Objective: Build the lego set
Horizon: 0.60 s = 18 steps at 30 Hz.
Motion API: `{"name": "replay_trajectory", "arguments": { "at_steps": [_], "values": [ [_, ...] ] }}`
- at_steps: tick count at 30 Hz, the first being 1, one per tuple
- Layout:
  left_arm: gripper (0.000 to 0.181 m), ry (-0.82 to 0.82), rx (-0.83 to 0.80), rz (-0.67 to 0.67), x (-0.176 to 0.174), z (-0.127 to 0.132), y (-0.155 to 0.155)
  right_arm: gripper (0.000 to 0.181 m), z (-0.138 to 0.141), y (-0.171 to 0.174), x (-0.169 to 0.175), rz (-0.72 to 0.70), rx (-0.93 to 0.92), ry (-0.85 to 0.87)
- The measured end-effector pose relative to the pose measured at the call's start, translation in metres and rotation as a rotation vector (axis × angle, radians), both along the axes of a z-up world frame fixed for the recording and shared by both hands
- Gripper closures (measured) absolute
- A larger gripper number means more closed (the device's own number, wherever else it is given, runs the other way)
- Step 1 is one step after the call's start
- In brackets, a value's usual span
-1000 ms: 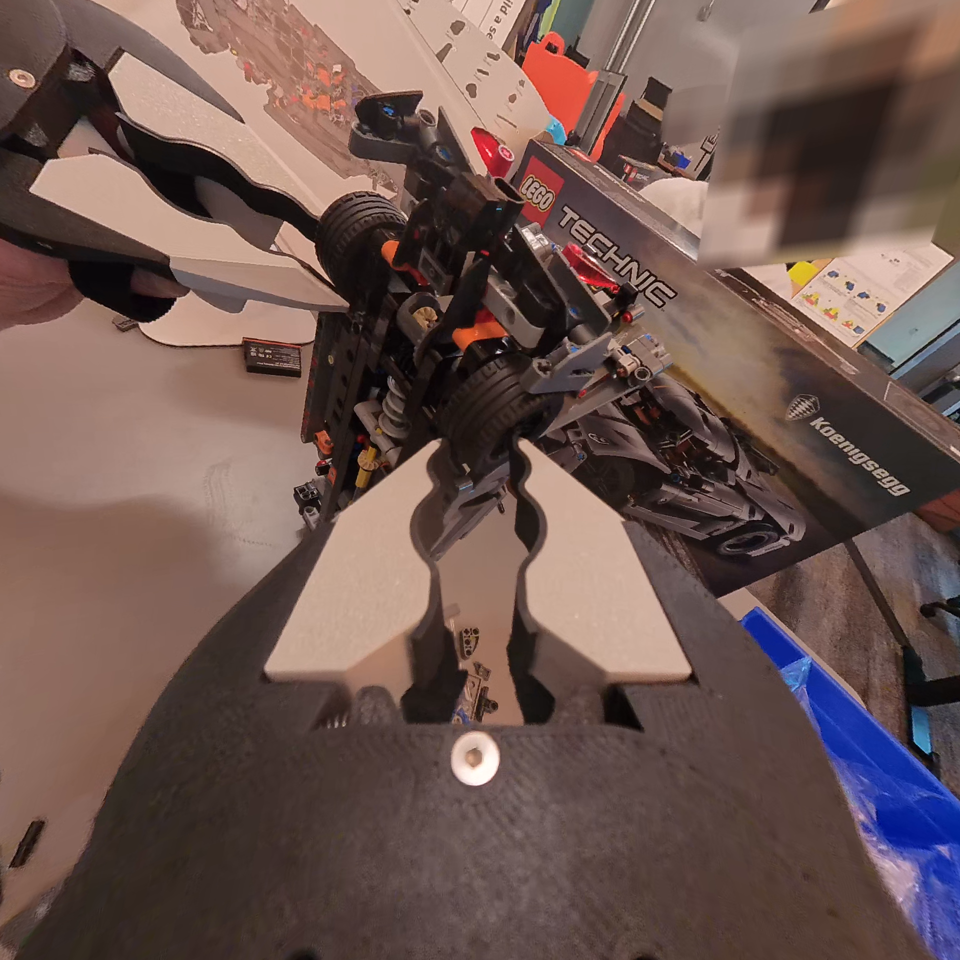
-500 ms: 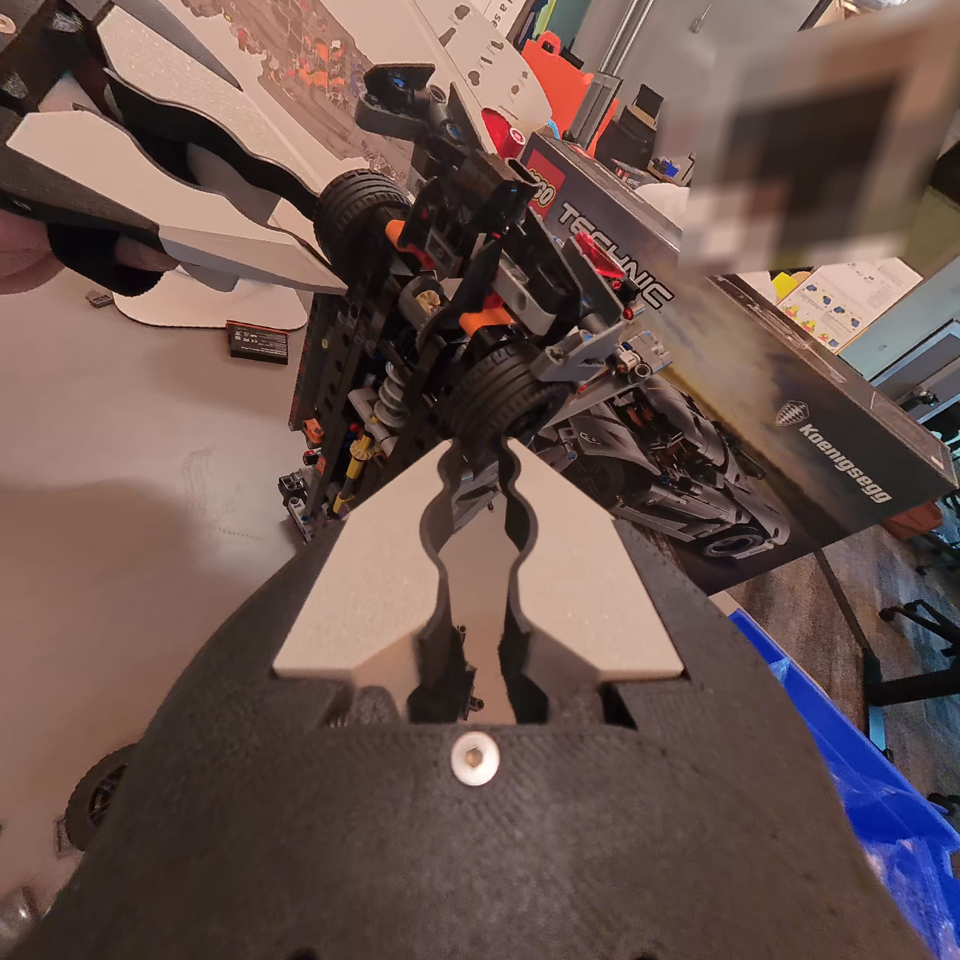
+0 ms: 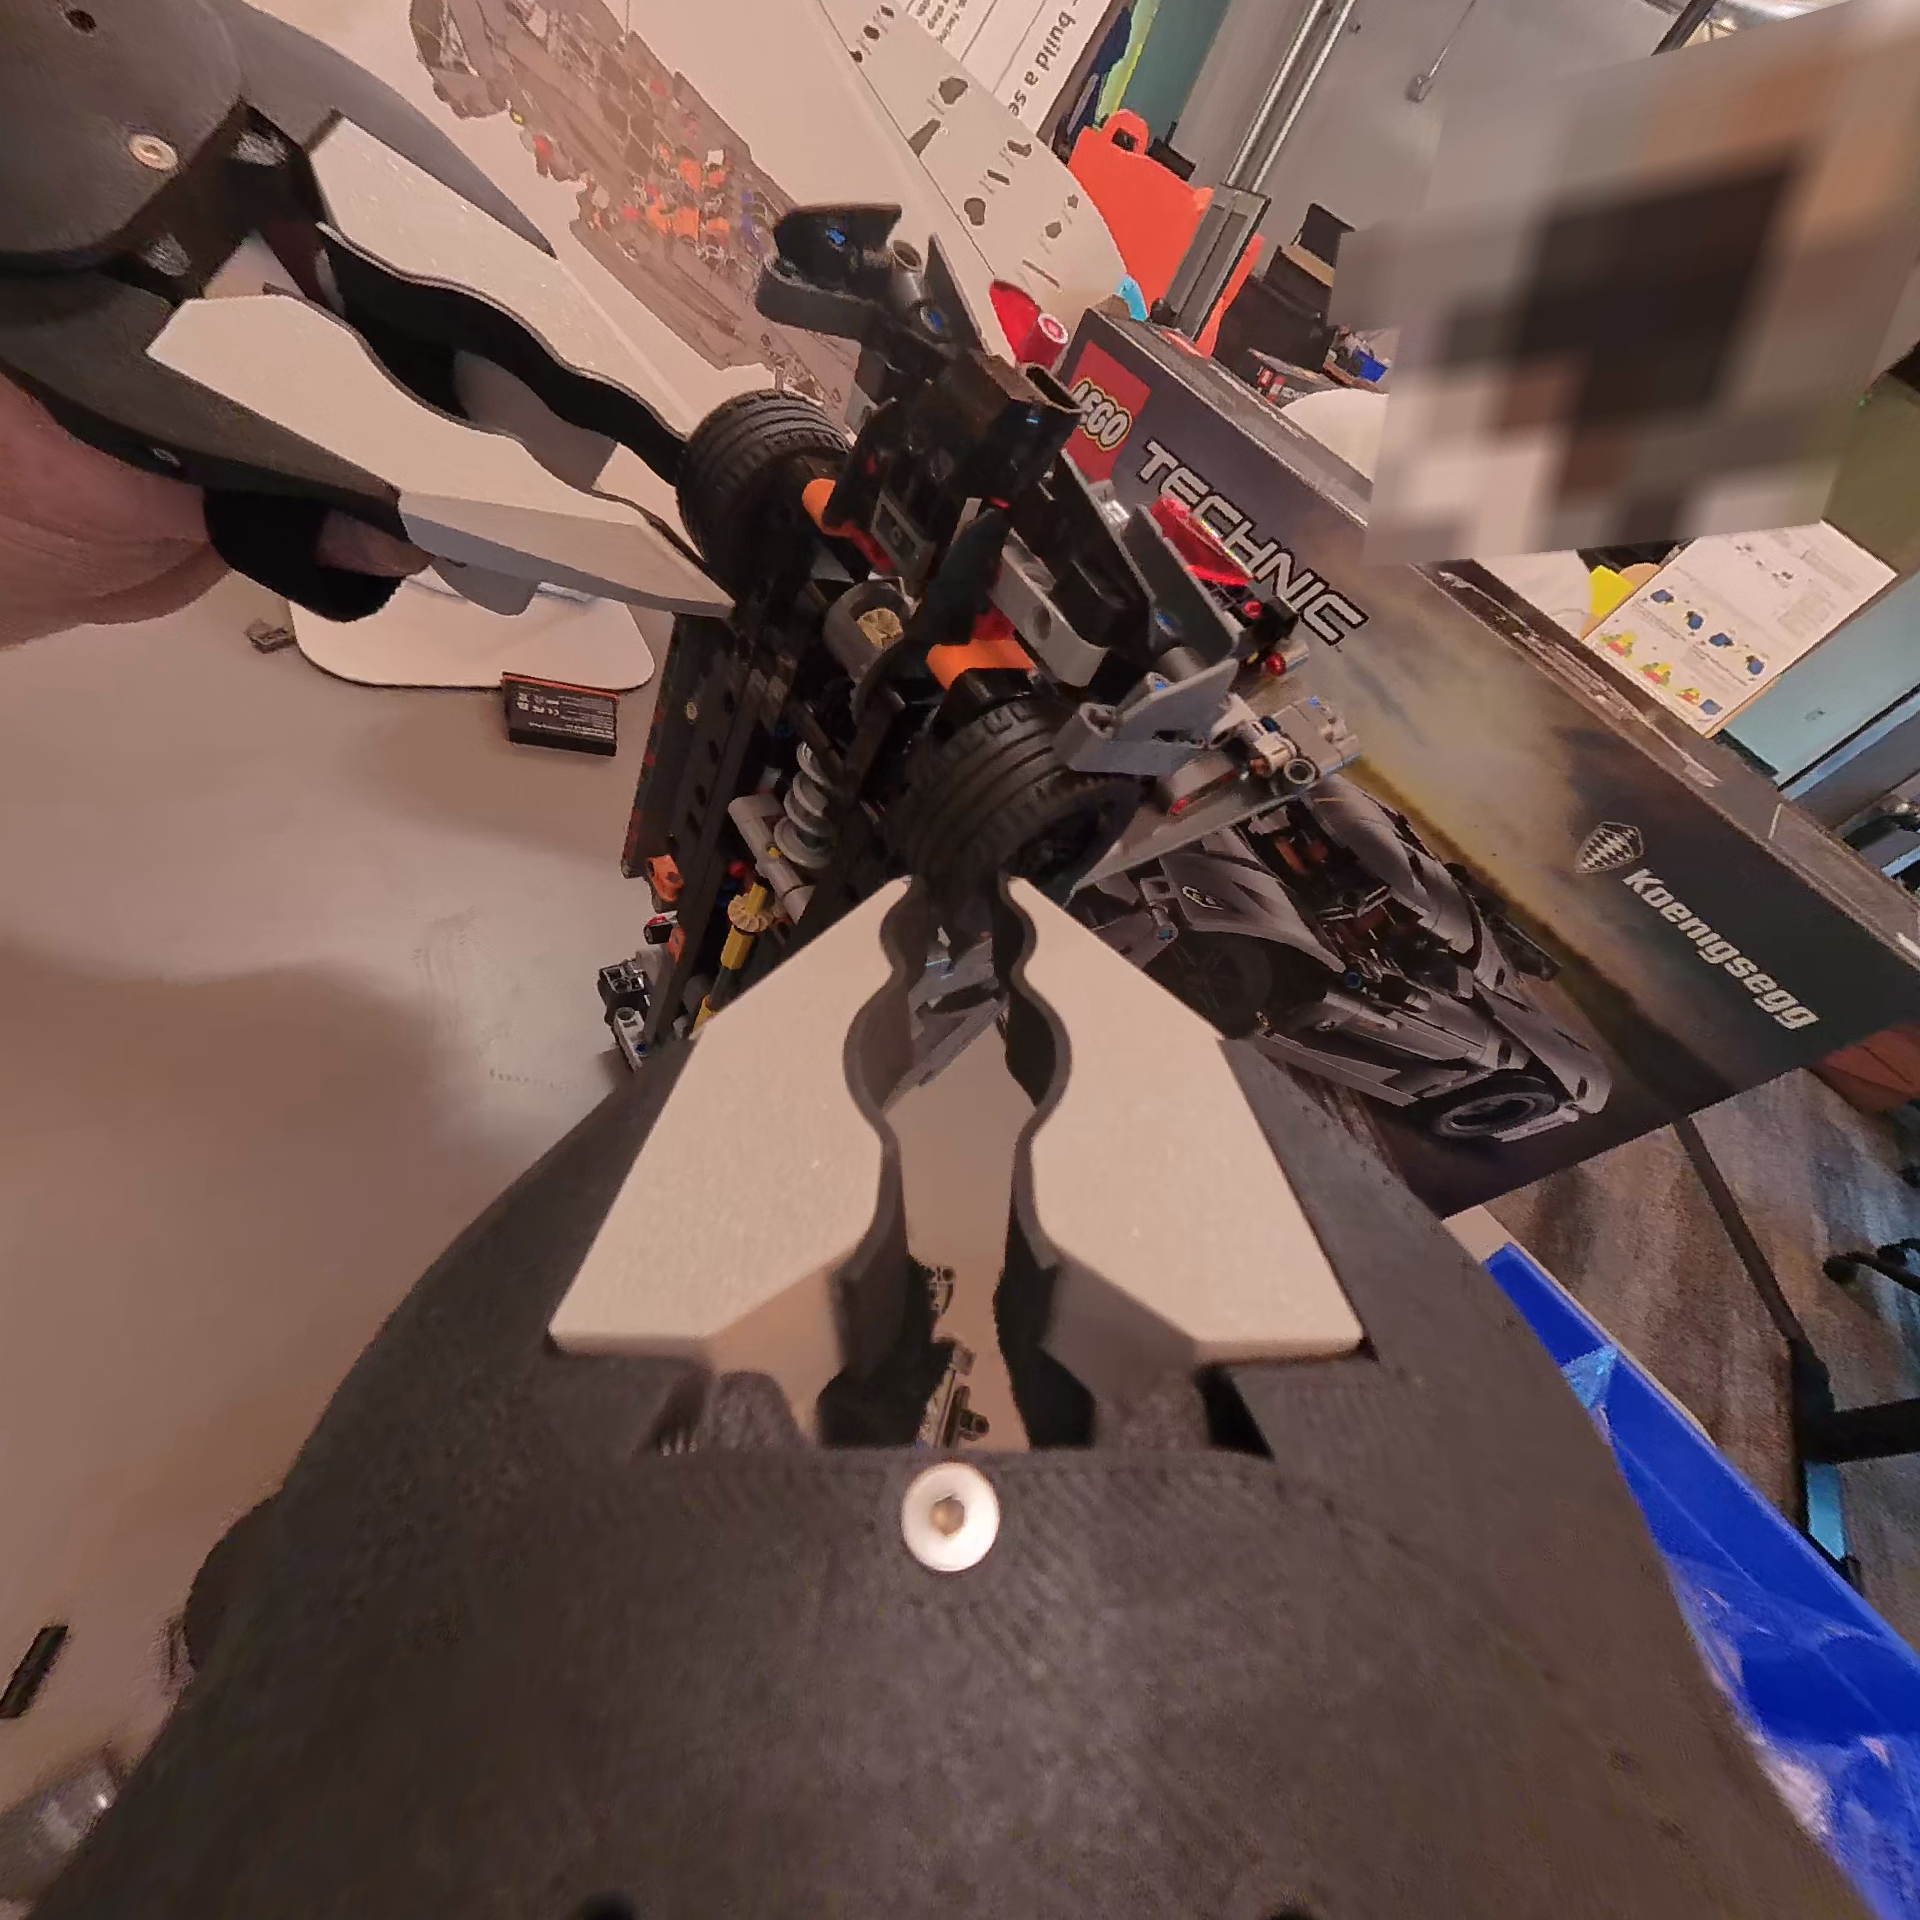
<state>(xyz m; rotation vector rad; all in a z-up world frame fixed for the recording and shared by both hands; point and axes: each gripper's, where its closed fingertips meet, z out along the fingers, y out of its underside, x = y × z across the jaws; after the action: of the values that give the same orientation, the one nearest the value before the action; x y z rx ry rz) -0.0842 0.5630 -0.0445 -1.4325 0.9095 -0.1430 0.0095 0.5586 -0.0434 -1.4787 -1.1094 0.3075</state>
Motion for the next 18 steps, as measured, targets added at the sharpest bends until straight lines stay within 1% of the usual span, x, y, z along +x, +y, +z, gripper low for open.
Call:
{"name": "replay_trajectory", "arguments": {
  "at_steps": [11,18],
  "values": [
    [0.161,-0.002,0.0,-0.022,-0.0023,0.0,0.0001,0.172,0.0049,-0.0053,-0.0027,0.027,-0.018,0.04],
    [0.161,0.003,0.007,-0.024,-0.0016,0.0002,-0.0005,0.174,-0.0002,-0.002,-0.0004,0.029,-0.024,0.024]
  ]
}}
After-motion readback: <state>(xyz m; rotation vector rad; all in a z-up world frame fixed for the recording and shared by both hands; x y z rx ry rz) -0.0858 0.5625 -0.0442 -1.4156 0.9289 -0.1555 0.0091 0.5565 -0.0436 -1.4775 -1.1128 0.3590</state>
